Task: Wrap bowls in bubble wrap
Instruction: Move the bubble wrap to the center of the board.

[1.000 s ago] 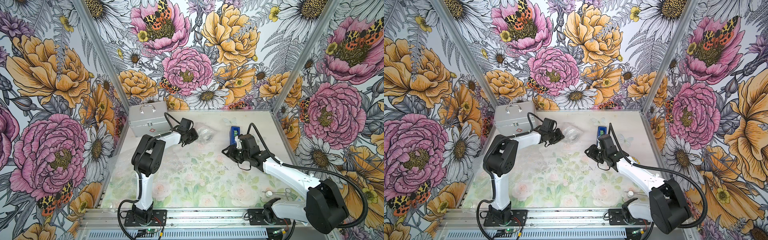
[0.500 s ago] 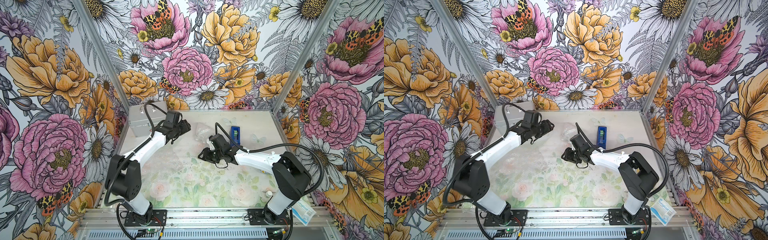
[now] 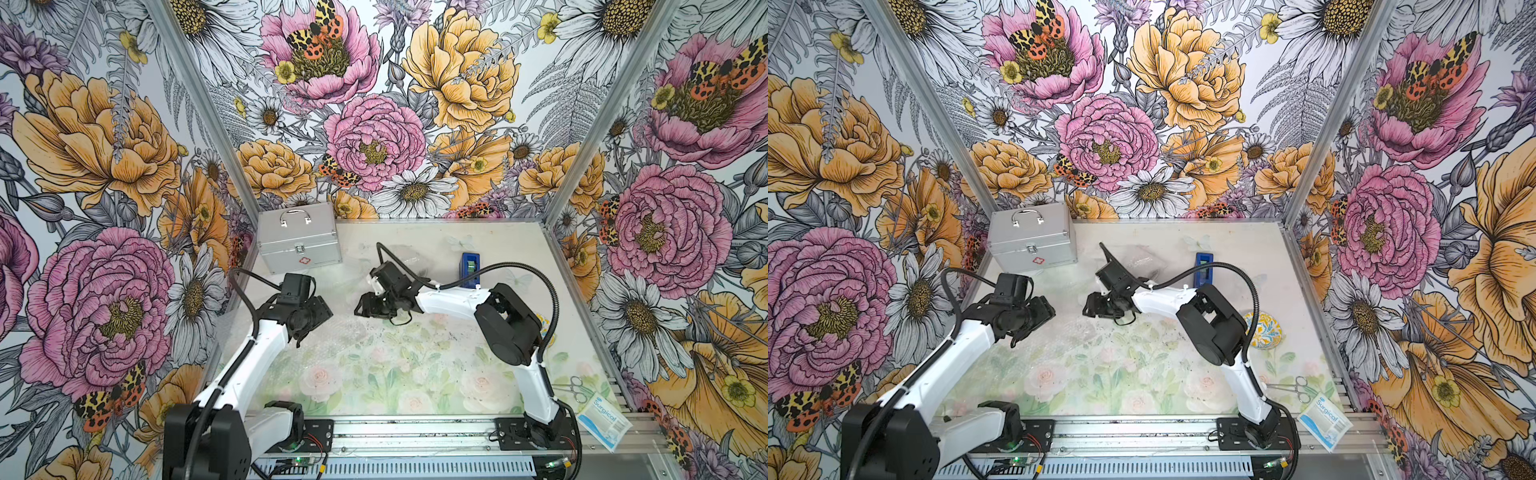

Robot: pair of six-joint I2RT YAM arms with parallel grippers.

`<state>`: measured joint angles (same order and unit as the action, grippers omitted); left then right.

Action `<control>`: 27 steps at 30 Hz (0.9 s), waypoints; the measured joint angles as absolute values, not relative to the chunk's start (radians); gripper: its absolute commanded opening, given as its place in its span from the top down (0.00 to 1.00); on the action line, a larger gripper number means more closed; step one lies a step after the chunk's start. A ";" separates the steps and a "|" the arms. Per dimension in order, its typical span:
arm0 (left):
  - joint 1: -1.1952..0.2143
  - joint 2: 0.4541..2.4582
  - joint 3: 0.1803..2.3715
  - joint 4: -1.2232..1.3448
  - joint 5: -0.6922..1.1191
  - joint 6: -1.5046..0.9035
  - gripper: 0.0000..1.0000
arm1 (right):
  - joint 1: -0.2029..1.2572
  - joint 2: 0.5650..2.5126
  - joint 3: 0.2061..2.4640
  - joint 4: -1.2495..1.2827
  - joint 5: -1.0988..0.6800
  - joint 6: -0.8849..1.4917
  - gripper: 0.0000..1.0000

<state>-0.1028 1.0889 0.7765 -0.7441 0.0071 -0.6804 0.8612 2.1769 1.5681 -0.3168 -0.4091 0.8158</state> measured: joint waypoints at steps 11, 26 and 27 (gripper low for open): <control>-0.009 1.043 0.803 -0.761 0.015 -0.677 0.35 | 0.929 2.288 1.694 -0.464 -0.459 0.784 1.00; -0.024 1.110 0.770 -0.751 0.056 -0.662 0.26 | 0.867 1.750 1.137 -0.548 -0.245 0.836 0.66; -0.033 1.131 0.766 -0.746 0.057 -0.662 0.26 | 0.871 1.745 1.142 -0.551 -0.240 0.832 0.59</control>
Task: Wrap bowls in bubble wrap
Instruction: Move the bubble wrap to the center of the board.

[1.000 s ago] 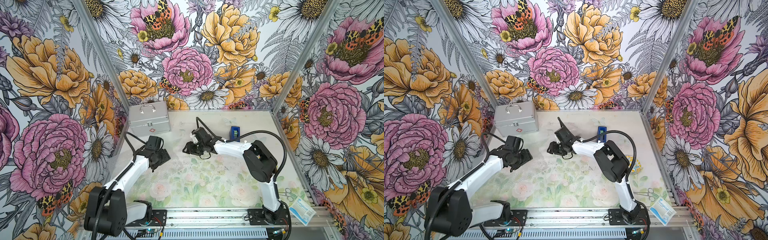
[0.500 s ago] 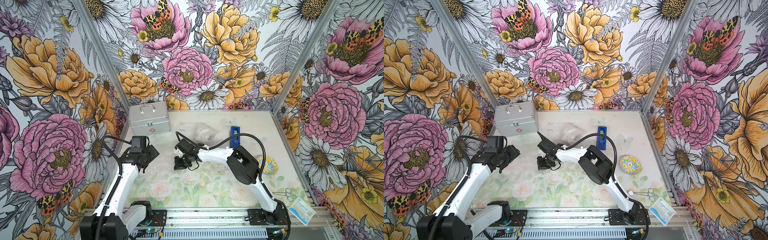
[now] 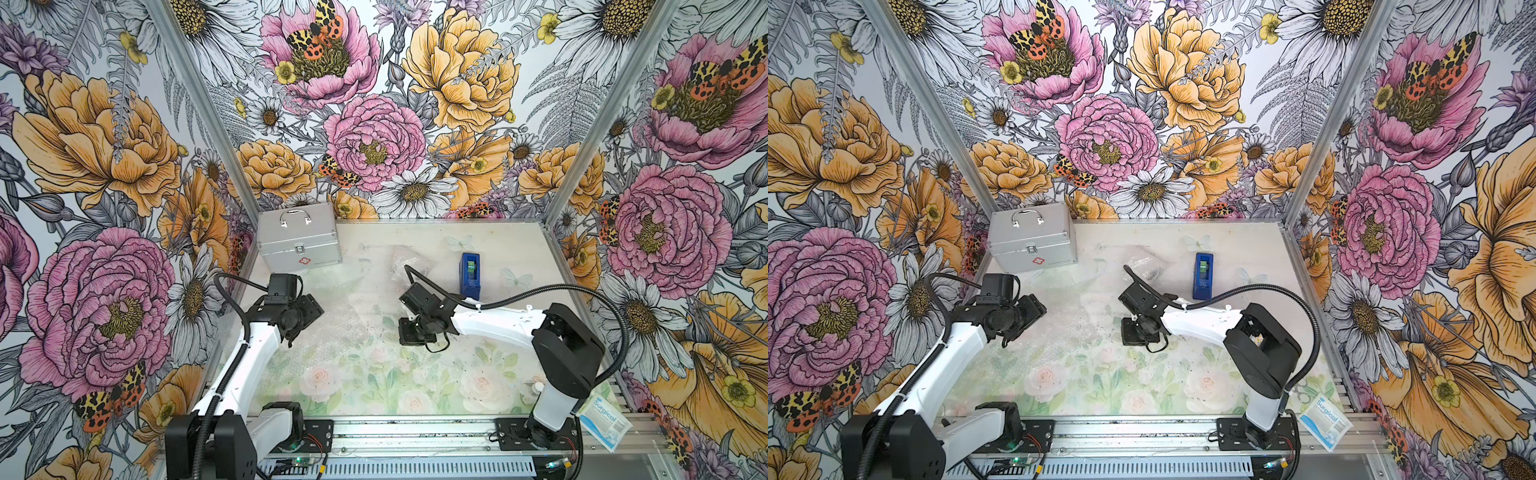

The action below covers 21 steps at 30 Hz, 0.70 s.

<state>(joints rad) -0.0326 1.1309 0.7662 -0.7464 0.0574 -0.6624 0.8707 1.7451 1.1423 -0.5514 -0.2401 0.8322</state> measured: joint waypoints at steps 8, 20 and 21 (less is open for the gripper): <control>-0.151 1.308 0.753 -0.675 0.017 -0.707 0.16 | 0.920 1.827 1.310 -0.566 -0.205 0.792 0.59; -0.343 1.647 0.937 -0.662 -0.071 -0.764 0.18 | 0.868 1.425 1.042 -0.563 -0.036 0.881 0.60; -0.343 1.660 0.951 -0.661 -0.072 -0.766 0.22 | 0.836 1.346 0.986 -0.569 -0.024 0.900 0.57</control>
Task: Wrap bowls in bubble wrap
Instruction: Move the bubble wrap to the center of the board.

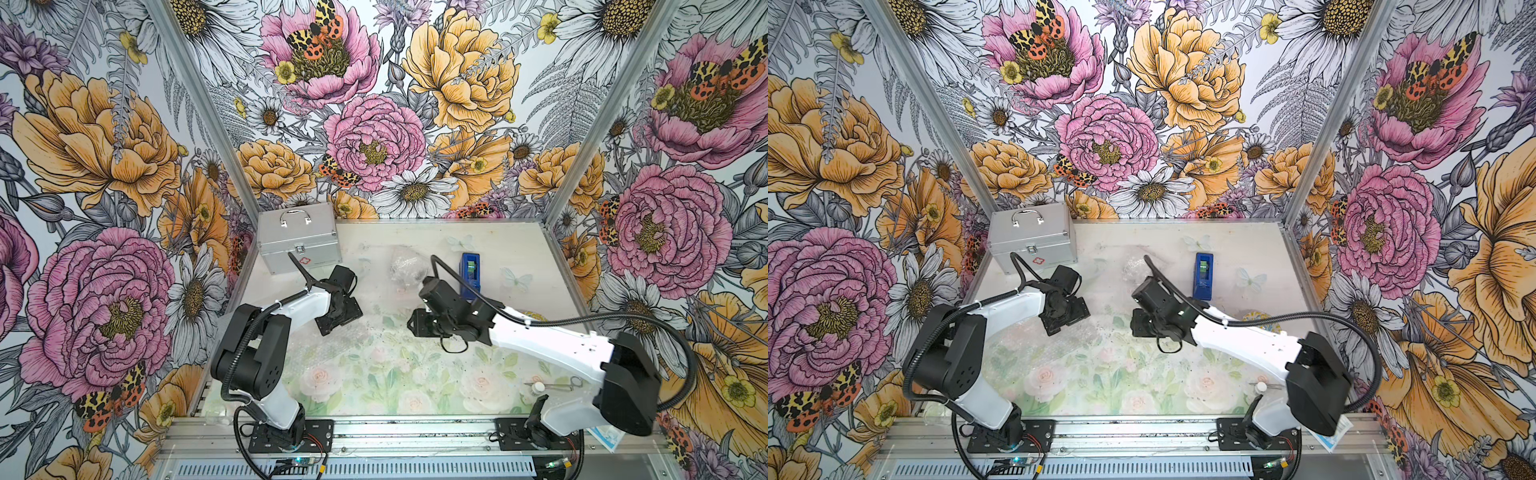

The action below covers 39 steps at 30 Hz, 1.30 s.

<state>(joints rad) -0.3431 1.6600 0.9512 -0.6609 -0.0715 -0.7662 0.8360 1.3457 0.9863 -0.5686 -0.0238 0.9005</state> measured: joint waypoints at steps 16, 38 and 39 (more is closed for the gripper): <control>-0.336 1.721 0.995 -0.611 -0.071 -0.756 1.00 | -0.017 0.877 0.661 -0.886 0.063 0.871 0.41; -1.045 1.853 1.446 -0.710 0.099 -0.513 0.71 | -0.461 1.225 0.643 -0.706 -0.152 0.673 0.63; -1.043 1.903 1.466 -0.713 0.116 -0.502 0.60 | -0.461 1.227 0.643 -0.698 -0.160 0.669 0.67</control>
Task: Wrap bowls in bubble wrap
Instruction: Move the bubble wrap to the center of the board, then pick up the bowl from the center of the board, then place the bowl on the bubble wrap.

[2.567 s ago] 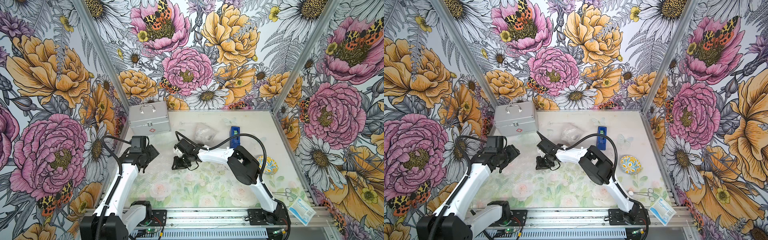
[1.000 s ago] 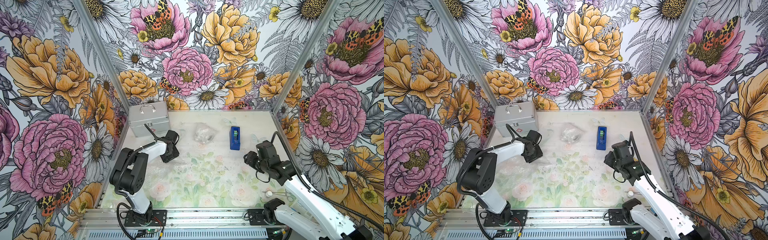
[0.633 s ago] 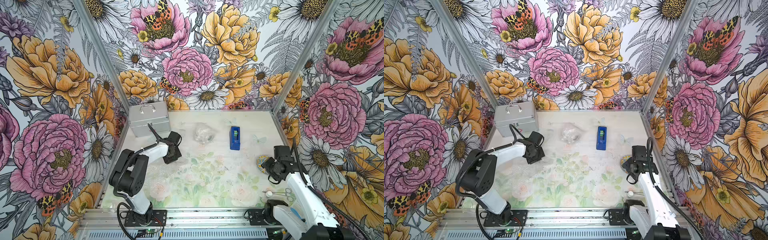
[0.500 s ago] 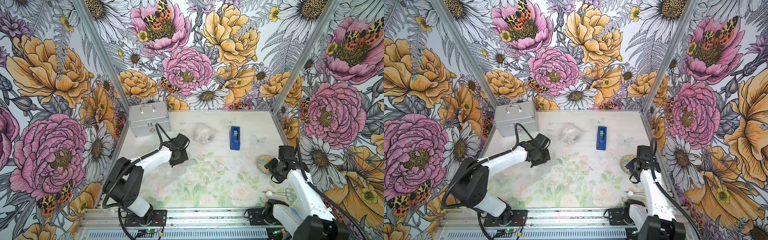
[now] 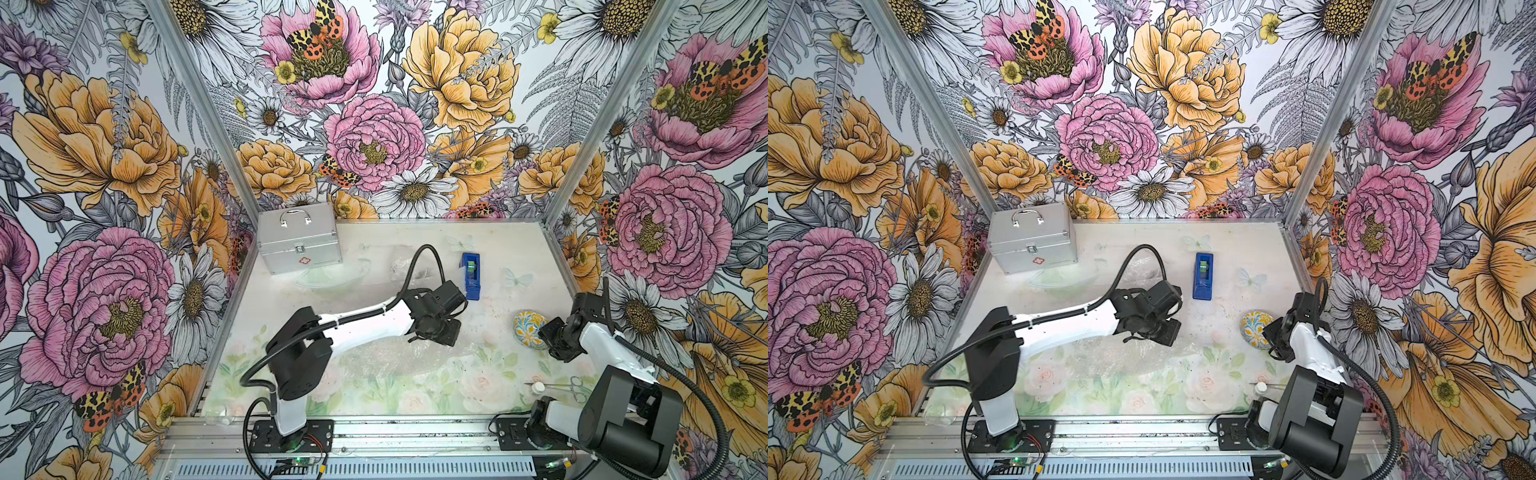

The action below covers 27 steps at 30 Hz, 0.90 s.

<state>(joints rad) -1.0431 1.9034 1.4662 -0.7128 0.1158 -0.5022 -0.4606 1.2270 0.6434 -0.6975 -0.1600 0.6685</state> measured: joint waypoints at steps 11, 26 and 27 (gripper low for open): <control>-0.876 1.682 1.374 -0.757 0.147 -0.538 0.40 | -0.458 1.158 0.628 -0.685 -0.196 0.645 1.00; -0.279 1.517 0.978 -0.698 0.141 -0.589 0.22 | 0.337 0.892 0.828 -0.816 -0.074 0.794 1.00; -0.278 1.527 0.978 -0.685 0.140 -0.599 0.21 | 0.432 0.948 0.855 -0.807 -0.060 0.805 1.00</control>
<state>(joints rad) -0.2783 1.5272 0.9779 -0.6846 0.1398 -0.5987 0.4324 0.9482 0.8547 -0.8066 -0.0601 0.8051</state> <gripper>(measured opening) 0.767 0.068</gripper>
